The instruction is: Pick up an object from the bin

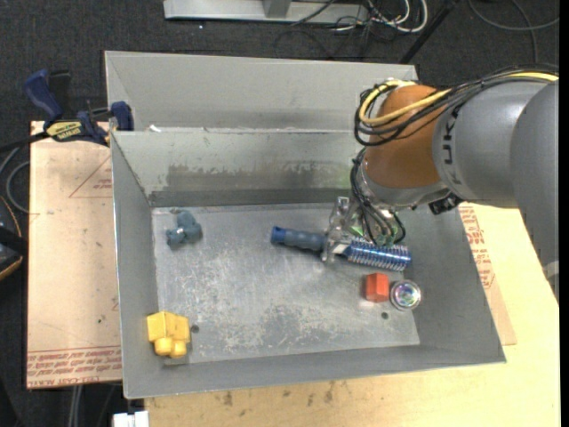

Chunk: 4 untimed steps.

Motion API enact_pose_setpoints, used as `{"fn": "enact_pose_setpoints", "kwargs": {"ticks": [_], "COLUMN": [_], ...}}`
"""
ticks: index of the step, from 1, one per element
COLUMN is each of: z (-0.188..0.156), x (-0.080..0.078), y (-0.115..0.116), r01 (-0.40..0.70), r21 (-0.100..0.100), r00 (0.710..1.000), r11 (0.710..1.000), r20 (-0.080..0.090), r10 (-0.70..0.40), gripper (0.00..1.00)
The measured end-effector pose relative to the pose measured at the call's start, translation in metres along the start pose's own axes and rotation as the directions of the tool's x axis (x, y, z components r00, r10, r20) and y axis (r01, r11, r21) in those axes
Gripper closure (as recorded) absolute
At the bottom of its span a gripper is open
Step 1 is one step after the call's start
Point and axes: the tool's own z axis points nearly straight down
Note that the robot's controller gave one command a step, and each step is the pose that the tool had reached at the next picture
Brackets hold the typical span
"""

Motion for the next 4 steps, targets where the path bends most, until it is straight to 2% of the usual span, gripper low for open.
{"fn": "enact_pose_setpoints", "kwargs": {"ticks": [1, 2, 3, 4], "z": [-0.002, -0.044, -0.045, -0.083], "x": [0.000, -0.001, -0.001, -0.002], "y": [0.000, 0.001, 0.002, 0.002], "r01": [0.000, 0.001, 0.001, 0.002], "r21": [0.001, 0.001, 0.001, 0.001], "r00": [1.000, 1.000, 1.000, 1.000], "r11": [1.000, 1.000, 1.000, 1.000], "r20": [-0.004, 0.000, -0.004, -0.001], "r10": [0.000, -0.001, -0.001, -0.002], "gripper": [1.00, 1.00, 1.00, 1.00]}}
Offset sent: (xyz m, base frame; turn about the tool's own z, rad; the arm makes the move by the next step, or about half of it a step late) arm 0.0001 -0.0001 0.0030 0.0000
